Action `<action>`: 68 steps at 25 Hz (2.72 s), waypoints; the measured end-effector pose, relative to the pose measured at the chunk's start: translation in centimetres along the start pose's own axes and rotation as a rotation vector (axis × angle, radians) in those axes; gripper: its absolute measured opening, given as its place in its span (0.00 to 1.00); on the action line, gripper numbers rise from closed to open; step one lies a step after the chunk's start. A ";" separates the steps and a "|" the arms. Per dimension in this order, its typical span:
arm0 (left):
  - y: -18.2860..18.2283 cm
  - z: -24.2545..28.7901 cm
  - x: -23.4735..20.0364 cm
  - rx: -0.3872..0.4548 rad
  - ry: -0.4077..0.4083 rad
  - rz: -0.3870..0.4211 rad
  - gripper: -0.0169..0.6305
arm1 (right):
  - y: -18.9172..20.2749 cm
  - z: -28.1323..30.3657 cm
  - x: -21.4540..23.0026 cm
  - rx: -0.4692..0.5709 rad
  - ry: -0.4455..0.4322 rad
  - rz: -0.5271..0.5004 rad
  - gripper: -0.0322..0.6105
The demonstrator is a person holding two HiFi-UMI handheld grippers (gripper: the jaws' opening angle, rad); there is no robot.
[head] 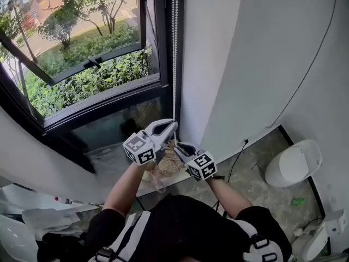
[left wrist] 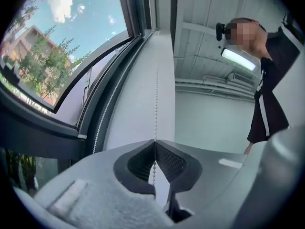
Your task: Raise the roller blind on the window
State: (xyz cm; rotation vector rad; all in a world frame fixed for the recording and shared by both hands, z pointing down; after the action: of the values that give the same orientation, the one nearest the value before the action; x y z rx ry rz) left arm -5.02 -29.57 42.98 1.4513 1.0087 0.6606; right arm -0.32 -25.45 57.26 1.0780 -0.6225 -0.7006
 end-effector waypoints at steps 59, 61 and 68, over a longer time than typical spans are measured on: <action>5.4 -34.0 30.4 0.042 -0.750 -0.006 0.03 | 2.2 -21.9 -24.7 0.294 -0.165 0.039 0.05; 5.2 -34.2 30.9 0.051 -0.764 0.000 0.03 | 2.2 -22.4 -24.5 0.296 -0.161 0.040 0.05; 4.5 -33.4 32.5 0.073 -0.814 0.066 0.03 | 2.2 -24.5 -22.5 0.322 -0.179 -0.008 0.05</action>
State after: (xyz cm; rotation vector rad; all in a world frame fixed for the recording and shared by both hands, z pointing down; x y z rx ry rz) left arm -17.73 15.25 47.35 1.6125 0.3481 0.0384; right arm 4.26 6.34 48.22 1.3229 -0.9078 -0.7243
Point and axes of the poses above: the fingertips, and each gripper's own axes: z forward along the fingers, x to its right, y out of its underside, the point moved 3 cm from there along -z, backward along the fingers, and after that the axes turned 3 degrees about -x, right-handed, at the moved point
